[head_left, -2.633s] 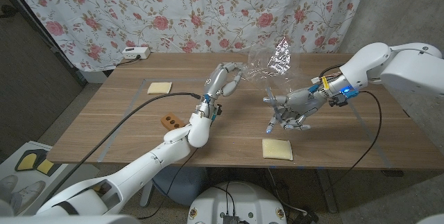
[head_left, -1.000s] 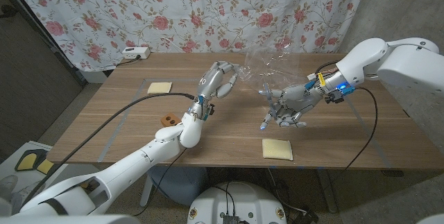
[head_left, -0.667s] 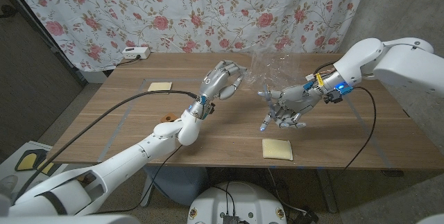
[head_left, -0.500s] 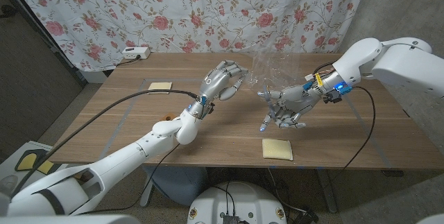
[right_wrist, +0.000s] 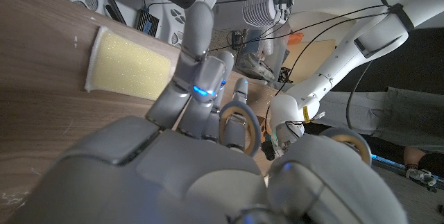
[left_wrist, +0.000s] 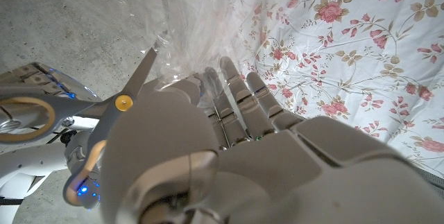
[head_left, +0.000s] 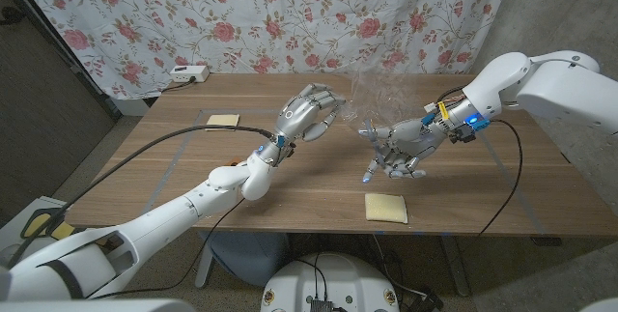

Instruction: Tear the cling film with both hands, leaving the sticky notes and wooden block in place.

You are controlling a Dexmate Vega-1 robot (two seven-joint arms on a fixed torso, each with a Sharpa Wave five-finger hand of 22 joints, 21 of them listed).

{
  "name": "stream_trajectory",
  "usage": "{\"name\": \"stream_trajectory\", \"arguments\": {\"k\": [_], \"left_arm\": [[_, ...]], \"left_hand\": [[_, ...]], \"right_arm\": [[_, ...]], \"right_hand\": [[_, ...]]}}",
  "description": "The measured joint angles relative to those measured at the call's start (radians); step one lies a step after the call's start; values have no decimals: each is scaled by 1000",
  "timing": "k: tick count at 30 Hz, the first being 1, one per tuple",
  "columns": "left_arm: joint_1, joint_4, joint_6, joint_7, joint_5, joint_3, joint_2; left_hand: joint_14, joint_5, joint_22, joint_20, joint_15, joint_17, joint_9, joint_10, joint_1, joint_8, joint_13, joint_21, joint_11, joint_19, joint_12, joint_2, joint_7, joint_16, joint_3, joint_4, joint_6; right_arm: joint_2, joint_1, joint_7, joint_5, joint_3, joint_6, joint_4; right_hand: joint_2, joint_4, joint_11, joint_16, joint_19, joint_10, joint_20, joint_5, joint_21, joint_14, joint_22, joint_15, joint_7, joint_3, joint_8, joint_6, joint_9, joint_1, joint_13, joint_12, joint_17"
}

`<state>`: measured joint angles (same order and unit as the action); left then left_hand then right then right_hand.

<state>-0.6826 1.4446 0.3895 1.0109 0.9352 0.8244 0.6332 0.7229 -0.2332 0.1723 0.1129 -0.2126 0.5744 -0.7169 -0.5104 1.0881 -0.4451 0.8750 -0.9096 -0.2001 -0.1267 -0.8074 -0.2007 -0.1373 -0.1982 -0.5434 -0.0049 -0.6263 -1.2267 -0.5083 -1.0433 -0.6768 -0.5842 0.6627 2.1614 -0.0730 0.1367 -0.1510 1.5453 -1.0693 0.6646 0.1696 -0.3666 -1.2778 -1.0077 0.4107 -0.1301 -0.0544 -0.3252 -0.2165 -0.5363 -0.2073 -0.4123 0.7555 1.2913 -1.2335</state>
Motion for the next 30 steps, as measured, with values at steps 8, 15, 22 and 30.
{"name": "stream_trajectory", "arguments": {"k": [8, 15, 22, 30], "left_arm": [[-11, 4, -7, 7, -1, -1, 5], [-24, 5, -30, 24, -19, -8, 4], [-32, 3, -42, 33, -31, -12, 1], [-35, -1, -46, 36, -34, -12, -2]], "left_hand": [[0, -4, 0, 0, 0, 0, 4, 0, 0, 0, 0, 4, 0, 0, 0, 0, 3, 0, 0, 8, 3], [-14, -4, 0, 0, 0, -5, 4, 5, 0, 0, 0, 4, 5, 0, 0, 0, 3, 0, 0, 8, 3], [-14, -4, 0, 0, 0, -5, 5, 5, 0, 0, -5, 4, 5, 0, 0, 0, 3, 0, 0, 8, 3], [-14, -7, 0, 0, 0, -9, 9, 8, 0, -7, -5, 4, 3, 0, -7, 0, 3, 0, 0, 8, 3]], "right_arm": [[1, -1, 17, -10, 3, 1, -3], [-3, -11, 29, -21, 15, 0, -5], [-14, -27, 49, -37, 30, -6, -2], [-19, -35, 80, -58, 39, -13, 0]], "right_hand": [[32, -10, -1, 0, -9, 11, 2, 0, -6, -10, 5, -10, -5, 10, -6, -5, -5, -32, -5, 0, 0], [46, -10, -1, 0, -9, 12, 2, 0, -7, -15, 5, -15, -5, 10, -6, -5, -5, -50, -8, 8, 0], [63, -18, 0, 0, -15, 14, 8, 4, -7, -22, 5, -22, -5, 18, -6, -5, -9, -84, -10, 9, 0], [188, -78, 0, 0, -20, 14, 13, 46, -24, -40, 17, -40, -5, 109, -25, -5, -18, -273, -24, 16, 2]]}}
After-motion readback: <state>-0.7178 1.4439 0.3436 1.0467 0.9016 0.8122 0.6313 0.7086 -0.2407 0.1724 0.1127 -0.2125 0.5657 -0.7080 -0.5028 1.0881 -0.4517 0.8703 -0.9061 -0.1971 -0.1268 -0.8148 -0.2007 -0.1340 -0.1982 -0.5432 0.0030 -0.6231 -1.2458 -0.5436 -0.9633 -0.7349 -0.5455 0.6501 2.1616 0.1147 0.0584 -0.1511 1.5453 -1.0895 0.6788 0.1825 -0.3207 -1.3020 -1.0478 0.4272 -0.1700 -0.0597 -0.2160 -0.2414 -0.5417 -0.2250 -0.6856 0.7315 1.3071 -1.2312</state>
